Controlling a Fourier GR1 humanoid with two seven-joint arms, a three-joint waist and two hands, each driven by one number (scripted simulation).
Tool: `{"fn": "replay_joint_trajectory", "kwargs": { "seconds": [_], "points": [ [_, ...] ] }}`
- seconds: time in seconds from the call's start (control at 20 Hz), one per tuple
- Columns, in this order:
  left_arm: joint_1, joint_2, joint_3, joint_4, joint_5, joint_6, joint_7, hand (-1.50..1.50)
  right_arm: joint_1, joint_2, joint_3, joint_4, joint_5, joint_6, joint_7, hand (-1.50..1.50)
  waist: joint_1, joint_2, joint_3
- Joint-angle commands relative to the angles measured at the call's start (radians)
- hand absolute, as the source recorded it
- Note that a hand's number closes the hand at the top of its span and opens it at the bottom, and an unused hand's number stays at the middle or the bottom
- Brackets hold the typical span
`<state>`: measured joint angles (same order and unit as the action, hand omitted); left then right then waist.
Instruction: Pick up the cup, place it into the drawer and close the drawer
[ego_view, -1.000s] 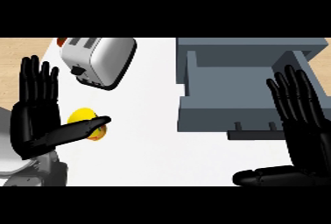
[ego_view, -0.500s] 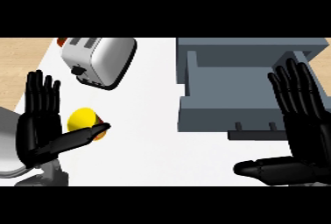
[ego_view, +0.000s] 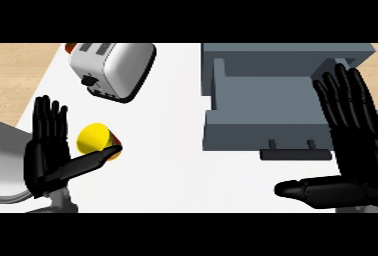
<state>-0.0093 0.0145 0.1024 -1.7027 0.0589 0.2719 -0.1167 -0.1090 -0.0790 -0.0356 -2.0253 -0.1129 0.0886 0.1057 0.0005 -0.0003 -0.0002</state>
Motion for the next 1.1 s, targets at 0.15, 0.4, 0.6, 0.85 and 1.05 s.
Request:
{"fn": "replay_joint_trajectory", "kwargs": {
  "seconds": [0.15, 0.4, 0.6, 0.85, 1.05],
  "points": [
    [0.091, 0.019, 0.037, 0.04, 0.04, -0.055, -0.082, -1.5, 0.053, 0.015, 0.02, -0.006, 0.002, 0.023, -0.034, -1.5, 0.001, 0.0, 0.0],
    [0.075, 0.019, 0.072, 0.193, 0.08, -0.101, -0.182, -1.5, -0.01, -0.022, -0.028, -0.025, -0.05, 0.03, 0.045, -1.5, 0.0, 0.0, 0.0],
    [-0.042, 0.068, 0.14, 0.388, 0.101, -0.12, -0.253, -1.5, 0.036, -0.004, 0.009, -0.084, -0.018, 0.02, 0.052, -1.5, -0.003, 0.0, 0.0],
    [-0.021, 0.039, 0.132, 0.51, 0.09, -0.134, -0.382, -1.5, 0.088, 0.002, -0.003, -0.046, -0.032, 0.059, -0.027, -1.5, -0.003, 0.001, 0.0],
    [-0.043, 0.006, 0.104, 0.503, 0.086, -0.088, -0.365, -1.5, 0.091, 0.002, 0.004, -0.086, -0.032, 0.052, 0.011, -1.5, -0.002, 0.0, 0.0]
  ]
}}
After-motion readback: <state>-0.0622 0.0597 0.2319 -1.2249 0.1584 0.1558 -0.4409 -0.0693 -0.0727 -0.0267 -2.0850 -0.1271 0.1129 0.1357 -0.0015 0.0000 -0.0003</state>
